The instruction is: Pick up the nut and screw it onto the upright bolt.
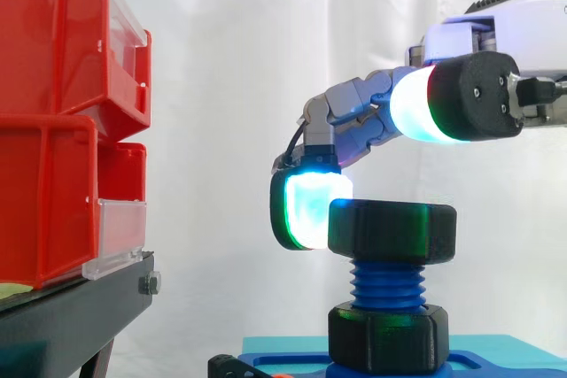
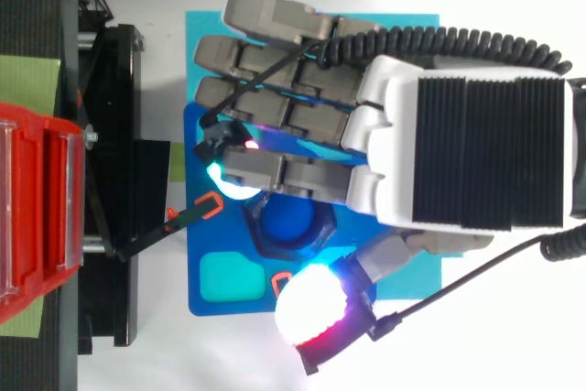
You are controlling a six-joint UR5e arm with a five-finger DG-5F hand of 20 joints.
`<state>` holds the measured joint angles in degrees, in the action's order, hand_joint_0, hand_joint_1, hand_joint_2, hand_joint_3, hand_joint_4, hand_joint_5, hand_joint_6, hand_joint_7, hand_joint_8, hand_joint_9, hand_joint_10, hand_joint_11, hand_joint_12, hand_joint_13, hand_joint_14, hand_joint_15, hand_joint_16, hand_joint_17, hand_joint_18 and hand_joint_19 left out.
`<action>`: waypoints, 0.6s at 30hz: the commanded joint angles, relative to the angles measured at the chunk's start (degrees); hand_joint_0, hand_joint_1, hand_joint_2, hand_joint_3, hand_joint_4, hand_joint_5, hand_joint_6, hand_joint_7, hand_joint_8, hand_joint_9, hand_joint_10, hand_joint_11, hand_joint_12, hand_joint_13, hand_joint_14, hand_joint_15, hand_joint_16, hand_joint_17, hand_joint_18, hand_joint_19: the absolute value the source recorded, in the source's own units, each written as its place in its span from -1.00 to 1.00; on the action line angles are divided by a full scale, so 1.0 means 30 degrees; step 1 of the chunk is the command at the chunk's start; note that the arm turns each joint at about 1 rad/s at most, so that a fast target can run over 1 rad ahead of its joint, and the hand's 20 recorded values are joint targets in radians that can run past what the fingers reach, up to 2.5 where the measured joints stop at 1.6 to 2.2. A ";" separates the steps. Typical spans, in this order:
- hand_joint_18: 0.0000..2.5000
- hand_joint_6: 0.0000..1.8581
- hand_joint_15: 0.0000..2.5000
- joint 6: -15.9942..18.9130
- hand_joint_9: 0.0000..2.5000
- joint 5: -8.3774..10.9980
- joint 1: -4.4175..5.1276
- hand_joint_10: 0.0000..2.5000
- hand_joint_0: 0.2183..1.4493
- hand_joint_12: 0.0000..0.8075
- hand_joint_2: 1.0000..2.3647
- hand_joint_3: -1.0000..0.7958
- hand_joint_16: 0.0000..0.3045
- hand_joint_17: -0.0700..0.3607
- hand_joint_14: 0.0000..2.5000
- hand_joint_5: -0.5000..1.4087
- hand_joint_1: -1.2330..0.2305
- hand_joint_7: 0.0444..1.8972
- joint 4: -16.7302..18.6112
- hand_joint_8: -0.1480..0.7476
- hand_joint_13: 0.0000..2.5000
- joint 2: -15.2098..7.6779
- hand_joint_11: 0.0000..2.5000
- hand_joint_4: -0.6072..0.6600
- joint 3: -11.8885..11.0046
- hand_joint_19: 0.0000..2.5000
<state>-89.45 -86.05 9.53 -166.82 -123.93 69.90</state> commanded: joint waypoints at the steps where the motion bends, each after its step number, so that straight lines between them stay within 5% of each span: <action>1: -1.00 -0.46 -1.00 -0.0009 -0.52 -0.0144 -0.0130 -1.00 -0.50 -0.40 -1.00 -0.44 -0.84 -0.42 -1.00 -0.49 0.54 0.46 -0.0028 -0.05 -0.72 0.0001 -1.00 0.32 -0.0008 -1.00; 14: -0.89 -0.46 -1.00 -0.0009 -0.36 -0.0701 -0.0511 -1.00 -0.48 -0.50 -1.00 -0.44 -0.89 -0.50 -1.00 -0.44 0.52 0.45 -0.0028 -0.07 -0.62 0.0001 -1.00 0.23 -0.0037 -1.00; 18: -0.91 -0.46 -1.00 -0.0009 -0.39 -0.0906 -0.0657 -1.00 -0.50 -0.46 -1.00 -0.44 -0.88 -0.48 -1.00 -0.51 0.55 0.34 -0.0174 -0.06 -0.64 0.0001 -1.00 0.33 -0.0594 -1.00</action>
<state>-89.47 -88.33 7.84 -167.12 -123.92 69.09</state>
